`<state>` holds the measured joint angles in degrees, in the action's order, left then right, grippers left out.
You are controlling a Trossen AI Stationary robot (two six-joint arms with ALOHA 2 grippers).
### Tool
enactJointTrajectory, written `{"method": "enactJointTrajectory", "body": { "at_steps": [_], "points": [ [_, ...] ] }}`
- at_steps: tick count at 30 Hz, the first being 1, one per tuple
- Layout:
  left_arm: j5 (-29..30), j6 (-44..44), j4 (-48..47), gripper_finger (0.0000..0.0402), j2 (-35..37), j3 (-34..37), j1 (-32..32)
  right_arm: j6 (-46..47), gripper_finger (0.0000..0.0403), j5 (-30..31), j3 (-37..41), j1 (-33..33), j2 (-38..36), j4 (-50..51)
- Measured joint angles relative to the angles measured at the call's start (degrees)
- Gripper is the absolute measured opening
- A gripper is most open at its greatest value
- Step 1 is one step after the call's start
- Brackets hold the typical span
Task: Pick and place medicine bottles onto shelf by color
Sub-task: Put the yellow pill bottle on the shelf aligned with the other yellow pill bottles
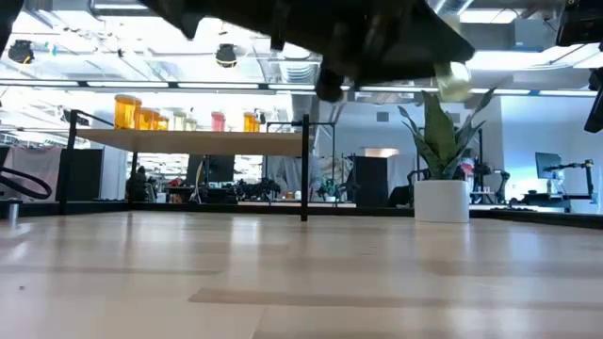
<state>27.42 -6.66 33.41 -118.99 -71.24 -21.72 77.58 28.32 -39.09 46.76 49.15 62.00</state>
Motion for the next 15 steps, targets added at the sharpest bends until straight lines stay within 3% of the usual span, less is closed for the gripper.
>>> {"method": "enactJointTrajectory", "body": {
  "at_steps": [7,15],
  "points": [
    [9.5,-4.1,-8.3,0.0088,6.6,0.0,2.2,0.0,0.0226,0.0,0.0,0.0,0.0,-0.3],
    [22.5,-14.5,-28.3,0.0087,16.6,0.0,3.1,0.0,0.0226,0.0,0.0,0.0,0.0,-1.3]
  ]
}}
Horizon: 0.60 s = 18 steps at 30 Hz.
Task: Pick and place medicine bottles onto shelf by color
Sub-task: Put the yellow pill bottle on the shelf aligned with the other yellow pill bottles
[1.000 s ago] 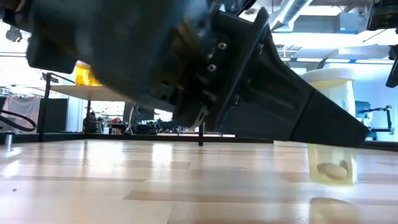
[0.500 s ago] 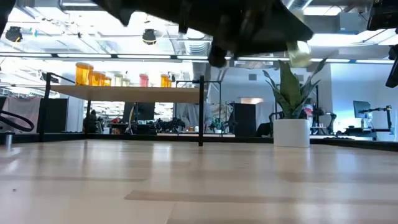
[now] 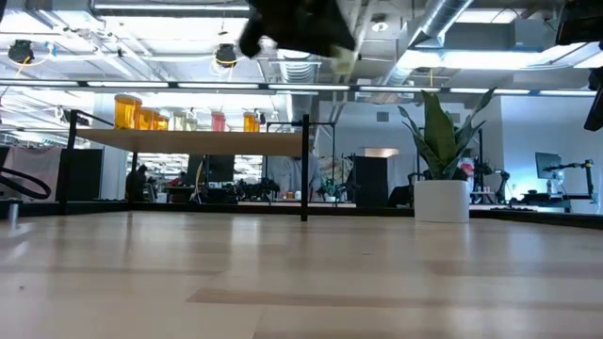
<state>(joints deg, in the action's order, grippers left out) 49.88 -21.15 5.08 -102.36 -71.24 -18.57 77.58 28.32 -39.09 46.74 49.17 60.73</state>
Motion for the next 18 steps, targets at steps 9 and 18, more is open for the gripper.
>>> {"method": "enactJointTrajectory", "body": {
  "at_steps": [9,18],
  "points": [
    [6.7,-14.2,-28.6,0.0087,12.0,1.8,3.6,0.0,0.0226,0.0,0.0,0.0,0.0,0.0],
    [4.3,-13.0,-29.9,0.0087,30.5,16.6,8.8,0.0,0.0226,0.0,0.0,0.0,0.0,0.0]
  ]
}}
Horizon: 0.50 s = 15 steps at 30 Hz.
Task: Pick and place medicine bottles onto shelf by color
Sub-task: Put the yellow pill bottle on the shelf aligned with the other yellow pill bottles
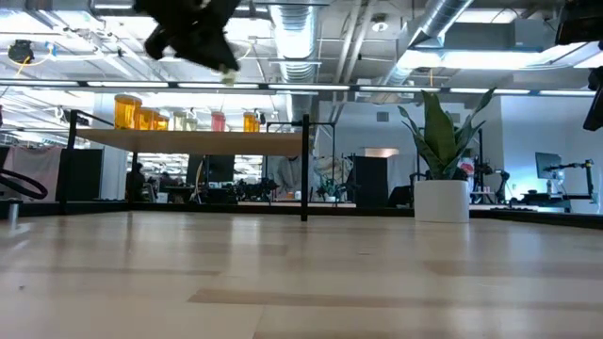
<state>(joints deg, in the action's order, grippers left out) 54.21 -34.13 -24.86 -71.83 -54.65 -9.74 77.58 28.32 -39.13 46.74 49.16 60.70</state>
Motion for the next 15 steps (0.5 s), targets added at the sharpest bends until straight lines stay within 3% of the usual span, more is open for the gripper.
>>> {"method": "enactJointTrajectory", "body": {
  "at_steps": [7,15],
  "points": [
    [5.4,-3.5,0.7,0.0087,11.2,11.7,2.3,0.0,0.0226,0.0,0.0,0.0,0.0,0.0],
    [8.9,-4.5,4.0,0.0087,15.4,19.6,5.0,0.0,0.0226,0.0,0.0,0.0,0.0,0.0]
  ]
}}
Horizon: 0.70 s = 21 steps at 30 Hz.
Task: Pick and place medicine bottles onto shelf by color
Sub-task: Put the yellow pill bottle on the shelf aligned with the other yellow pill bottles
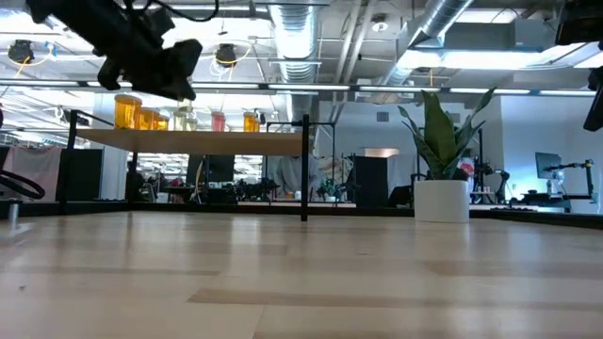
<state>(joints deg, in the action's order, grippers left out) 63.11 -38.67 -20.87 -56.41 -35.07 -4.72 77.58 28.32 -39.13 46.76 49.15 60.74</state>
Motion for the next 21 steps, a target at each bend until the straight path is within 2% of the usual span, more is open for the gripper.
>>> {"method": "enactJointTrajectory", "body": {
  "at_steps": [4,14,21],
  "points": [
    [1.8,-0.8,1.0,0.0087,0.0,1.8,2.3,0.0,0.0226,0.0,0.0,0.0,0.0,0.0],
    [1.5,-6.2,2.4,0.0087,-1.0,3.7,8.2,0.0,0.0226,0.0,0.0,0.0,0.0,0.0],
    [-4.3,-6.2,3.1,0.0087,-0.9,3.9,12.1,0.0,0.0226,0.0,0.0,0.0,0.0,0.0]
  ]
}}
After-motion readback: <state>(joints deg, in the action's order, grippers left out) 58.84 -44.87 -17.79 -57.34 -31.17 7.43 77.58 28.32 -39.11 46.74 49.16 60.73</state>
